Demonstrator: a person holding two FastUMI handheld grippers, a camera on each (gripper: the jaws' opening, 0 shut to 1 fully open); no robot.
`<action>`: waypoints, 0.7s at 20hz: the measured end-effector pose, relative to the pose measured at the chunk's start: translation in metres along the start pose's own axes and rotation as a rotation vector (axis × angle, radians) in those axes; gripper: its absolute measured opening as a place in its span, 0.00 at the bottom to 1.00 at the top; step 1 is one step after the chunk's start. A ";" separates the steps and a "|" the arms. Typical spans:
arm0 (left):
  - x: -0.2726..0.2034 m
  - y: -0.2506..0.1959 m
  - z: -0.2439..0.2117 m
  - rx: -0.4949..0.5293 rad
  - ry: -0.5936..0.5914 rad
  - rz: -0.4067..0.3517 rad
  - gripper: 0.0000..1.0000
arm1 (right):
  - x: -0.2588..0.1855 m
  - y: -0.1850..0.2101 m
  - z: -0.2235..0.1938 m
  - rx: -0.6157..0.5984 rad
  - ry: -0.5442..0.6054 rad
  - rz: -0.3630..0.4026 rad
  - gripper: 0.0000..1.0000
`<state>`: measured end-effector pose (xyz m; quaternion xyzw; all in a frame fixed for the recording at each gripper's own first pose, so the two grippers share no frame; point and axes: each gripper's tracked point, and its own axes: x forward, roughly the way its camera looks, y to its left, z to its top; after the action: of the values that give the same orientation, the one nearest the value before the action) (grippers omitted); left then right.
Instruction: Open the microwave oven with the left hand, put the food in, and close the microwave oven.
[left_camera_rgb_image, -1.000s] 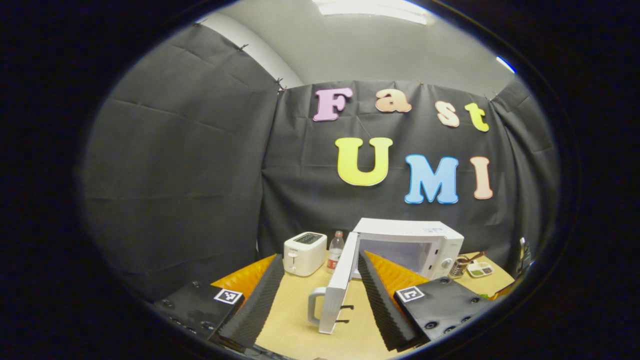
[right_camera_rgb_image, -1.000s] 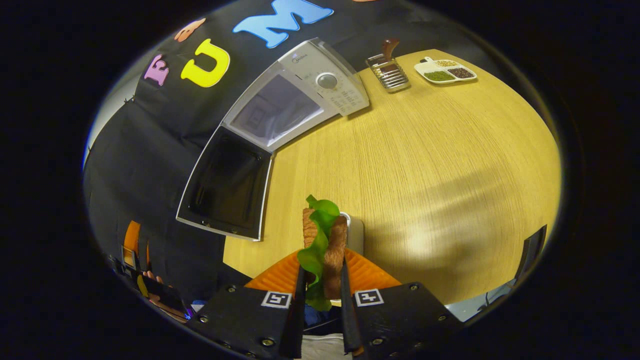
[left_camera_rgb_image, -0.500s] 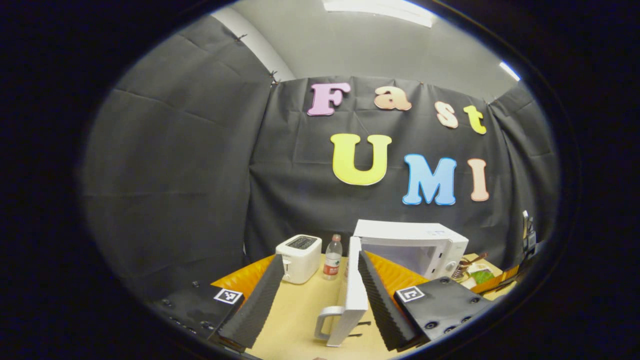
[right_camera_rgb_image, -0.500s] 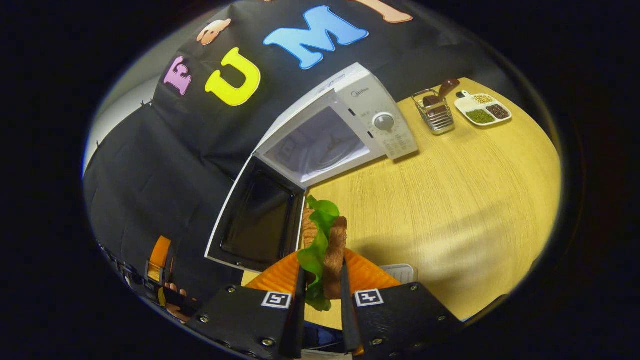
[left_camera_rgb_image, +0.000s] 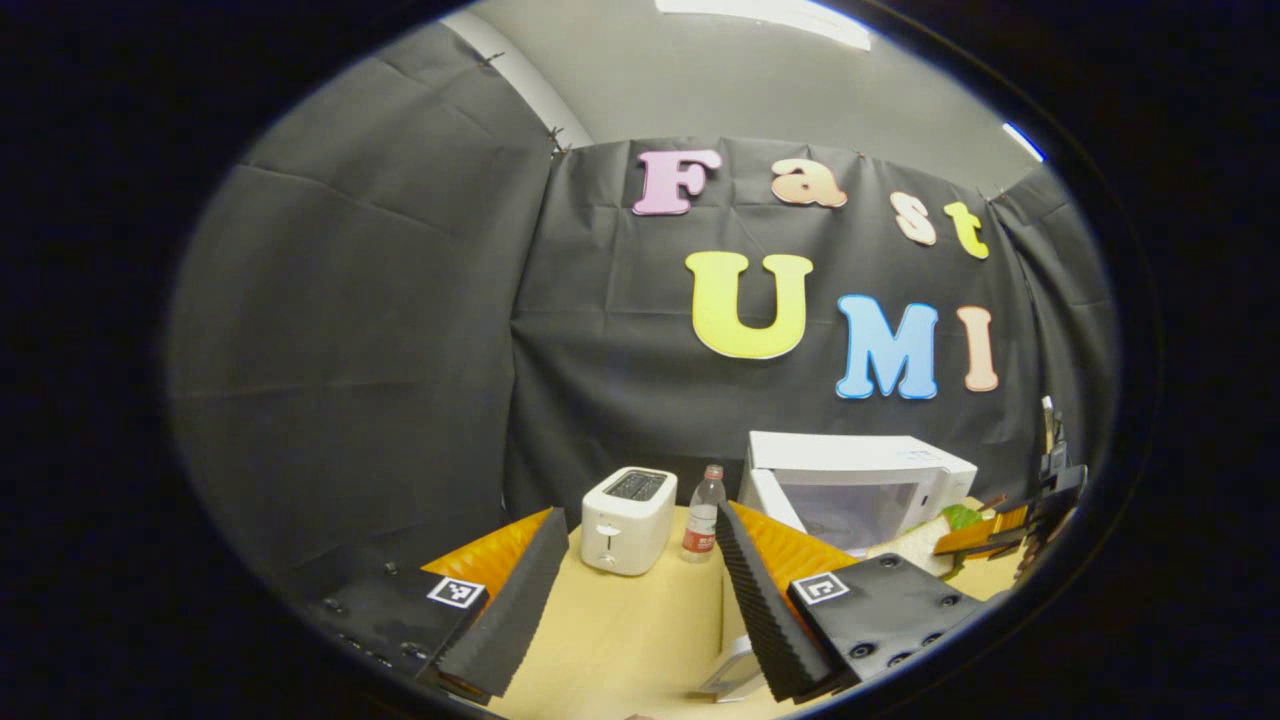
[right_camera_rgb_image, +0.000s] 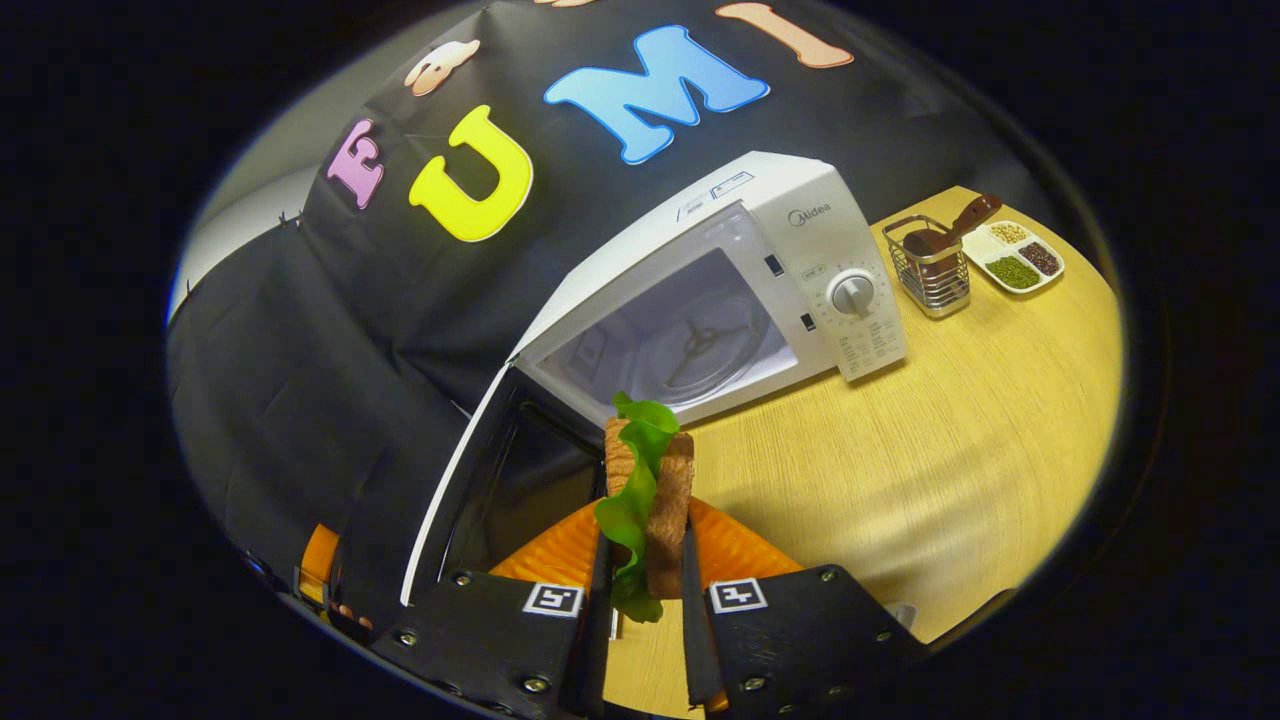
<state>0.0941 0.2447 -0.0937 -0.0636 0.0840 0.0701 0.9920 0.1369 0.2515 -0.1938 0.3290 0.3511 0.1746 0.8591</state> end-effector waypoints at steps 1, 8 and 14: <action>0.004 0.006 -0.001 0.001 0.004 0.006 0.94 | 0.011 -0.001 0.006 0.010 -0.023 -0.009 0.31; 0.020 0.044 -0.014 0.019 0.033 0.056 0.94 | 0.078 -0.005 0.042 0.067 -0.135 -0.043 0.31; 0.021 0.065 -0.030 0.033 0.086 0.089 0.96 | 0.137 -0.003 0.063 0.069 -0.219 -0.060 0.31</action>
<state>0.1004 0.3067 -0.1339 -0.0466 0.1306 0.1102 0.9842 0.2771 0.2938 -0.2285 0.3645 0.2706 0.0995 0.8854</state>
